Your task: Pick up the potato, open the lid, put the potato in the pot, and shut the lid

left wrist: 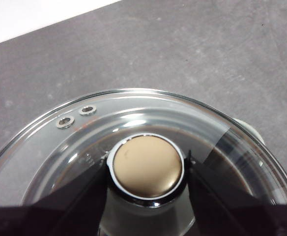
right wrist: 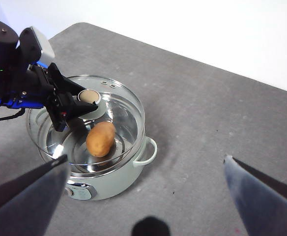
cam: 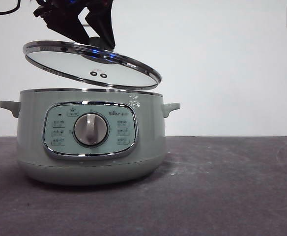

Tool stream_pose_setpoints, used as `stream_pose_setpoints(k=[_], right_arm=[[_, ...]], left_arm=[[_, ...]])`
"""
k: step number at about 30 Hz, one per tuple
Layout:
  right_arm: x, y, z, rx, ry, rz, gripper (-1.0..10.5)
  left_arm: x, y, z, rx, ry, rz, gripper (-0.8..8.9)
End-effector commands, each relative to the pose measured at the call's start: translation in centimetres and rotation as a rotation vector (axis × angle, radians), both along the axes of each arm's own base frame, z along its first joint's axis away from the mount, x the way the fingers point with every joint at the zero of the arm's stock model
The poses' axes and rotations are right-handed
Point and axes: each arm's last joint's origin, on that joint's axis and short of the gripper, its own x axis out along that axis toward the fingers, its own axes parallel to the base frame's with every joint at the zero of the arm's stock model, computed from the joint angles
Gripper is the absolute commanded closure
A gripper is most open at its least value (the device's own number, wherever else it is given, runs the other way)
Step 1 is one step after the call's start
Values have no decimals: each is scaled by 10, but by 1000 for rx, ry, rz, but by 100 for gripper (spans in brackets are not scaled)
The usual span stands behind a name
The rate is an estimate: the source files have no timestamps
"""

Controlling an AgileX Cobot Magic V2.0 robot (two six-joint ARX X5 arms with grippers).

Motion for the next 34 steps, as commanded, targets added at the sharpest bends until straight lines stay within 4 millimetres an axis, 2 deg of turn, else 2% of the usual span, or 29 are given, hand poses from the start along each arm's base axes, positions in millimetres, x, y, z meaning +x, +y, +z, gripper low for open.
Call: stream_pose_setpoints(k=[1, 5, 13, 24, 34], right_arm=[[0, 0, 1, 9, -3, -6, 415], [0, 0, 1, 9, -2, -6, 415], [0, 0, 1, 17, 2, -11, 415], [0, 0, 1, 23, 6, -13, 415], [0, 0, 0, 27, 14, -16, 415]], left_arm=[[-2, -1, 12, -53, -62, 6, 822], [-2, -1, 10, -53, -53, 9, 822], [-3, 0, -14, -23, 3, 9, 823], [-7, 2, -33, 6, 83, -7, 822], [-7, 2, -39, 28, 119, -5, 822]])
